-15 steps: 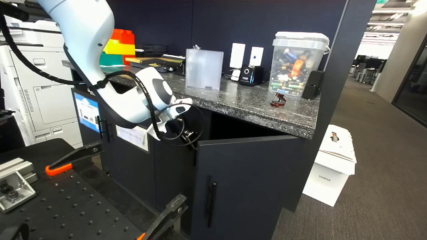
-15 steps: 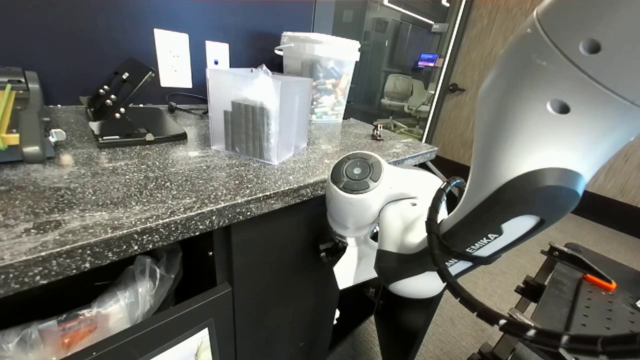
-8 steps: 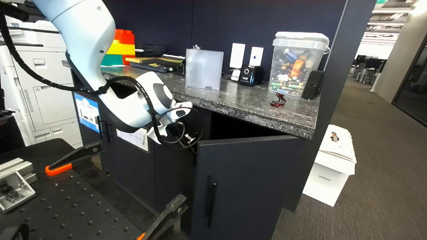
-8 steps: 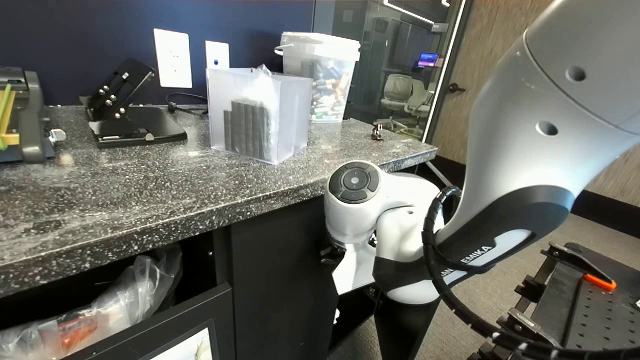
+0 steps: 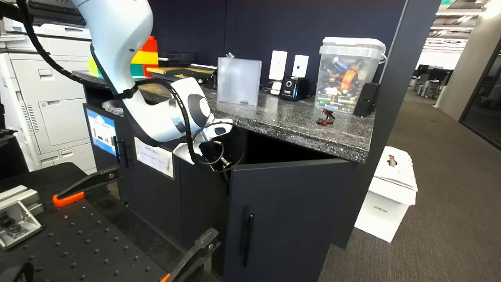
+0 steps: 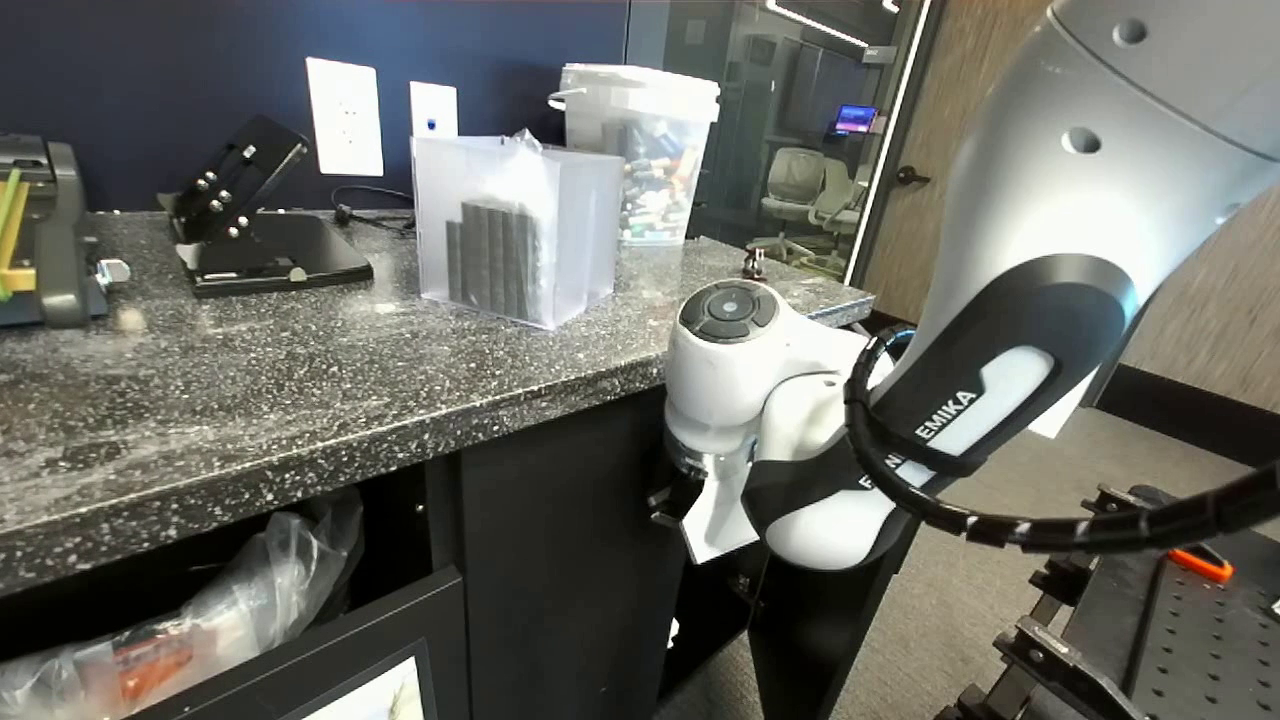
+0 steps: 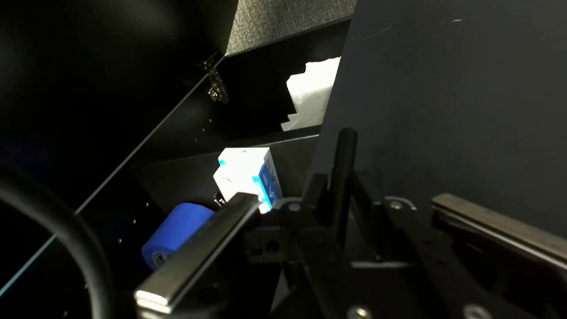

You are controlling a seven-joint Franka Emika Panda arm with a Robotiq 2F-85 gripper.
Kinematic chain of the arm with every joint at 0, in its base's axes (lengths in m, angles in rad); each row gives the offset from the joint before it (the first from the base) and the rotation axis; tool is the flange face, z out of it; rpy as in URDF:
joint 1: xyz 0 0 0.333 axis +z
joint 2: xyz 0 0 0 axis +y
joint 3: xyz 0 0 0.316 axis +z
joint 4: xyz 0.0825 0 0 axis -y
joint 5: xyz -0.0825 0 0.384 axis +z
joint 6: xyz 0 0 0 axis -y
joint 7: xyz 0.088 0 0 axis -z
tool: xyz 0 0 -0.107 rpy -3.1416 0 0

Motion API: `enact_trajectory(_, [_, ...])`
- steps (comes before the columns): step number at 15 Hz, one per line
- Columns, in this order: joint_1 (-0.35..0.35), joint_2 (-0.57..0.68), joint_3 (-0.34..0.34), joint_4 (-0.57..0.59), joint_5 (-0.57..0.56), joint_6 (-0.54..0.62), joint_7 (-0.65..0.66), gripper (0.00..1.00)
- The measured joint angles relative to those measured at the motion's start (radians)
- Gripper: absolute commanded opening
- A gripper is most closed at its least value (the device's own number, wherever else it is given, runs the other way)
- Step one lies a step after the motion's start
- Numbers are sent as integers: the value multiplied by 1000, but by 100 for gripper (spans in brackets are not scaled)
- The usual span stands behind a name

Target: Open the left door of the cabinet on the right

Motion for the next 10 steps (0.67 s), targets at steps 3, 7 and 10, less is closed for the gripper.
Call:
enact_trajectory(3, [-19,-27,27,-36,0,17,-66,5])
enact_trajectory(7, [-1,-62,32,-115,0,53,-112,5])
enact_trajectory(10, [20,-90,33,-180,1,78,-148,5])
